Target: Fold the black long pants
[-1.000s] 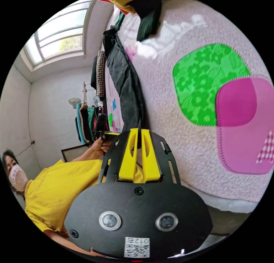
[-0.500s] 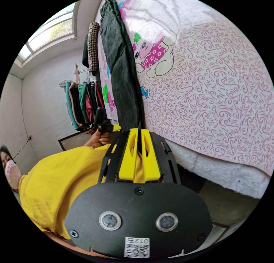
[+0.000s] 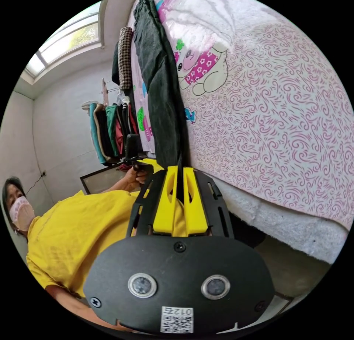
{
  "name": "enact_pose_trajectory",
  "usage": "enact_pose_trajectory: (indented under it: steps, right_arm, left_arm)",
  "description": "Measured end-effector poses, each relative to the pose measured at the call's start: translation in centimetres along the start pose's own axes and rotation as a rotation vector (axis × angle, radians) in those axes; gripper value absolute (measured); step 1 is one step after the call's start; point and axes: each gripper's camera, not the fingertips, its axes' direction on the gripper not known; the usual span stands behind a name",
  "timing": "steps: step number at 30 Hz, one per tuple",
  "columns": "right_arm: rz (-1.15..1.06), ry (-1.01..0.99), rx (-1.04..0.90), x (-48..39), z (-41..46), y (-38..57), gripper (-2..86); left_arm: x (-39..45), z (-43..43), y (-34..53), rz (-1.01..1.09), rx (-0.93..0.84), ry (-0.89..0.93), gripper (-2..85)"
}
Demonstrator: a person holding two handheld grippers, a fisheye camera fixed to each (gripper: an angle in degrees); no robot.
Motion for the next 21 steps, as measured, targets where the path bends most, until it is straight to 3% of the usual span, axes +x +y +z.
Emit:
enact_pose_trajectory:
  steps: [9, 21]
  right_arm:
    - [-0.139, -0.245, 0.038, -4.6, -3.5, 2.9, 2.1]
    - [-0.085, -0.368, 0.023, -5.3, -2.7, 6.4, 1.7]
  left_arm:
    - [7.5, -4.7, 5.2, 0.136, 0.080, 0.126, 2.8]
    - [8.7, -6.3, 12.1, 0.023, 0.115, 0.288, 2.6]
